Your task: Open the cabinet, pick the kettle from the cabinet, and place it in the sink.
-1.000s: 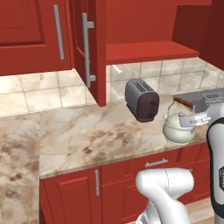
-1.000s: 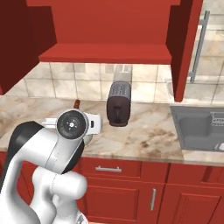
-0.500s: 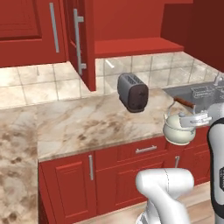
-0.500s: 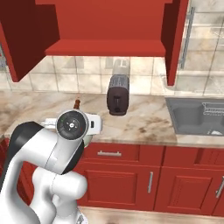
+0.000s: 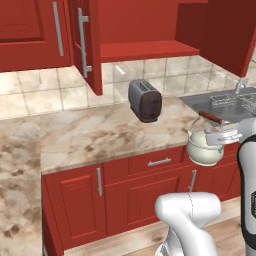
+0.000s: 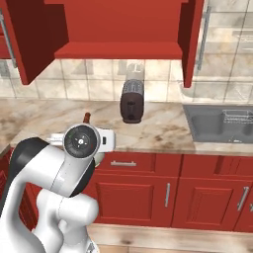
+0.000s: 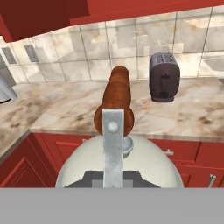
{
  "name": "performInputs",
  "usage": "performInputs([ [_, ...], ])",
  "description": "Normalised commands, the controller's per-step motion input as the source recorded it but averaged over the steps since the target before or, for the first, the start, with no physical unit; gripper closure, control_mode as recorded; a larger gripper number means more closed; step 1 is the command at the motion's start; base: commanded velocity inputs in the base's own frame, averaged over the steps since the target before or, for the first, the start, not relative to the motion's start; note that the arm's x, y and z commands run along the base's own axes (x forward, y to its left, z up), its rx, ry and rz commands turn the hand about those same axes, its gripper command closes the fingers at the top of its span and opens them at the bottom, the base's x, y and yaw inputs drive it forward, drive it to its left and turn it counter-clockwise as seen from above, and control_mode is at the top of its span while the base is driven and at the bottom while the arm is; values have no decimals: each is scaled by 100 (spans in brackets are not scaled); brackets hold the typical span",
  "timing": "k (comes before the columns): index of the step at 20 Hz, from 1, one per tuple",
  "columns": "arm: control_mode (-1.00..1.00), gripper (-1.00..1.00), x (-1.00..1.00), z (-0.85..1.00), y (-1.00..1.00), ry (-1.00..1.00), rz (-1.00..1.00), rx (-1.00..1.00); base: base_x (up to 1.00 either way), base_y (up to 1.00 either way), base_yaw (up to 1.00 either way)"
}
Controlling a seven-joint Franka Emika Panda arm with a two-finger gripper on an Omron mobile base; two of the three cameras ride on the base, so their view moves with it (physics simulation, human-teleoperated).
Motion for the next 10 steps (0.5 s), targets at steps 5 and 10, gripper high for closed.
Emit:
performInputs([
  [5, 100, 100, 0, 0, 0, 0, 0, 0, 2, -41, 0],
  [10, 100, 100, 0, 0, 0, 0, 0, 0, 13, -53, 0],
])
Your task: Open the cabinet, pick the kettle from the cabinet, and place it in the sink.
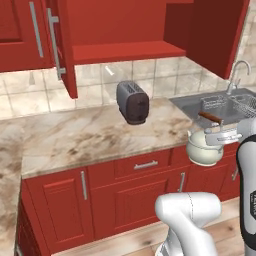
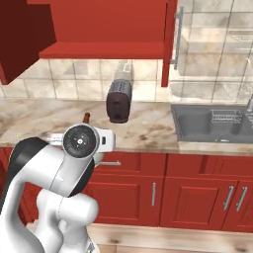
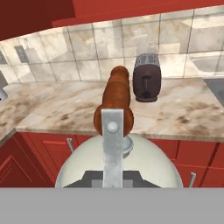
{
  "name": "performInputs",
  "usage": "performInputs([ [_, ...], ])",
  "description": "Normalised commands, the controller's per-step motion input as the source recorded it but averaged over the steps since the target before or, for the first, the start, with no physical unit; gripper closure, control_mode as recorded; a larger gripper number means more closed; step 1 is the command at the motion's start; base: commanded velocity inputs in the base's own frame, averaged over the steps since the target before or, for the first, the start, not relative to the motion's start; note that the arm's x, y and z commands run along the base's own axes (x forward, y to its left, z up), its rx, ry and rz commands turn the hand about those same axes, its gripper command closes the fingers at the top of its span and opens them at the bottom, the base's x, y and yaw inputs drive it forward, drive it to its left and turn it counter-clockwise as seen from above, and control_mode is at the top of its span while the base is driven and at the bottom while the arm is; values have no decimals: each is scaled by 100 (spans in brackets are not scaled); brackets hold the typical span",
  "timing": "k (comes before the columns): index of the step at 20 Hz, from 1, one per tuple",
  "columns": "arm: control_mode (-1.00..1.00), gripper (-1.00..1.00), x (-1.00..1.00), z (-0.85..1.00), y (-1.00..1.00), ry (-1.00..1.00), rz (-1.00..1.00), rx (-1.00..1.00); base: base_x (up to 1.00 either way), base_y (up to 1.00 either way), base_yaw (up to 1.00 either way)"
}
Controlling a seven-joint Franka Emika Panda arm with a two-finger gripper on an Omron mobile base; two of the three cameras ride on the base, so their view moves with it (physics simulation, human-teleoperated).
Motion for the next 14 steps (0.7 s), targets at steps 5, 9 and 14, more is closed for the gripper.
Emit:
performInputs([
  [5, 100, 100, 0, 0, 0, 0, 0, 0, 19, -56, 0],
  [9, 100, 100, 0, 0, 0, 0, 0, 0, 20, -59, 0],
  [14, 100, 100, 0, 0, 0, 0, 0, 0, 23, -59, 0],
])
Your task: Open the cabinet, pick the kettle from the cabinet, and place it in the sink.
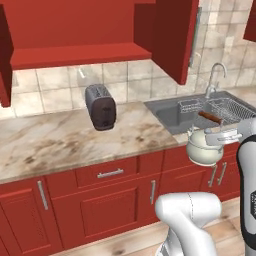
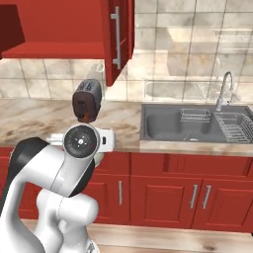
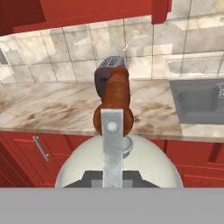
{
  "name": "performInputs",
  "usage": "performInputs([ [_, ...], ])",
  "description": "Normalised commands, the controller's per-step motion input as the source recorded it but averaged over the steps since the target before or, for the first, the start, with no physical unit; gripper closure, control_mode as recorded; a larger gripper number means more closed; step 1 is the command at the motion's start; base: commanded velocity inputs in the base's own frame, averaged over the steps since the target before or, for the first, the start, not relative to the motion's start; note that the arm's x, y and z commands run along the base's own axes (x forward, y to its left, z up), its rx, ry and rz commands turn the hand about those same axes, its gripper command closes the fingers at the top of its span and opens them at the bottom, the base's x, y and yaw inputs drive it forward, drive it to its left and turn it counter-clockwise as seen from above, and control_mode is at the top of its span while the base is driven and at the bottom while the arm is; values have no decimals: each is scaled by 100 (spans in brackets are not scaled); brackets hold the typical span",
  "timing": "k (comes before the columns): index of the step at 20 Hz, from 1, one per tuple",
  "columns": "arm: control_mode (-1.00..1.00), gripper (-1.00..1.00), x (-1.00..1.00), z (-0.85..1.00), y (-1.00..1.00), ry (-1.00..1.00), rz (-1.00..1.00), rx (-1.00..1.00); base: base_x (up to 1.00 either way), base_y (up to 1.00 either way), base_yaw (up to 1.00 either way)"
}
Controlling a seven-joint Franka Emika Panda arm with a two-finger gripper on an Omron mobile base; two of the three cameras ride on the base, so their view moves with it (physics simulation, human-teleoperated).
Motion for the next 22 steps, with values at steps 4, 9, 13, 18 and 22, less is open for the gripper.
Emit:
performInputs([
  [4, 100, 100, 0, 0, 0, 0, 0, 0, 25, -57, 0],
  [9, 100, 100, 0, 0, 0, 0, 0, 0, 29, -54, 0],
  [13, 100, 100, 0, 0, 0, 0, 0, 0, 35, -43, 0],
  [18, 100, 100, 0, 0, 0, 0, 0, 0, 40, -41, 1],
  [22, 100, 100, 0, 0, 0, 0, 0, 0, 38, -43, 4],
])
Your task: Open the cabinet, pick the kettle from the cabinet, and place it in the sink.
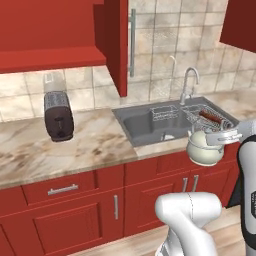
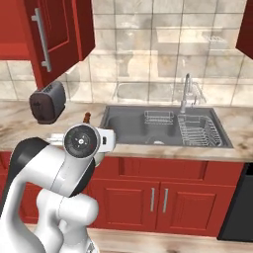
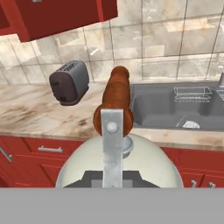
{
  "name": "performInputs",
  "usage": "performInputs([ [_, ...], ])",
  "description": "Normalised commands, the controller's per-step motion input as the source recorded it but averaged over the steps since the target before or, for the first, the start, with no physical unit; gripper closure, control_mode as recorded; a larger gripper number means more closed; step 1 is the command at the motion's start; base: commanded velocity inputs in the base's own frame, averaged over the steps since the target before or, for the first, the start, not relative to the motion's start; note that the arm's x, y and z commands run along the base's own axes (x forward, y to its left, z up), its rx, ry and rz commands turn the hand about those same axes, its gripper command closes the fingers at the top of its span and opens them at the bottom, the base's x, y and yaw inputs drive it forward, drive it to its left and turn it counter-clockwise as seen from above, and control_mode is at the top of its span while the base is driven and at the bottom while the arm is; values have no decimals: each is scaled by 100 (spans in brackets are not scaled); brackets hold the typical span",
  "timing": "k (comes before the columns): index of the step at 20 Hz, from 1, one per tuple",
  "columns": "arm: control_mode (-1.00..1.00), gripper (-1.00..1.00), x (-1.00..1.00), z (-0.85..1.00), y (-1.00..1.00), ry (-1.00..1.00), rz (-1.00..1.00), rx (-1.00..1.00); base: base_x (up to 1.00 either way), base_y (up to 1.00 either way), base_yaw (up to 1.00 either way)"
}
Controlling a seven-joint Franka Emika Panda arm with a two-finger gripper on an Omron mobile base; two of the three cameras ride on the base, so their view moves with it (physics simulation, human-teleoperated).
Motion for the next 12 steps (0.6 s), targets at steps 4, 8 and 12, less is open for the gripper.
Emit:
performInputs([
  [4, 100, 100, 0, 0, 0, 0, 0, 0, 36, -45, 4],
  [8, 100, 100, 0, 0, 0, 0, 0, 0, 34, -46, 4],
  [12, 100, 100, 0, 0, 0, 0, 0, 0, 31, -45, 7],
])
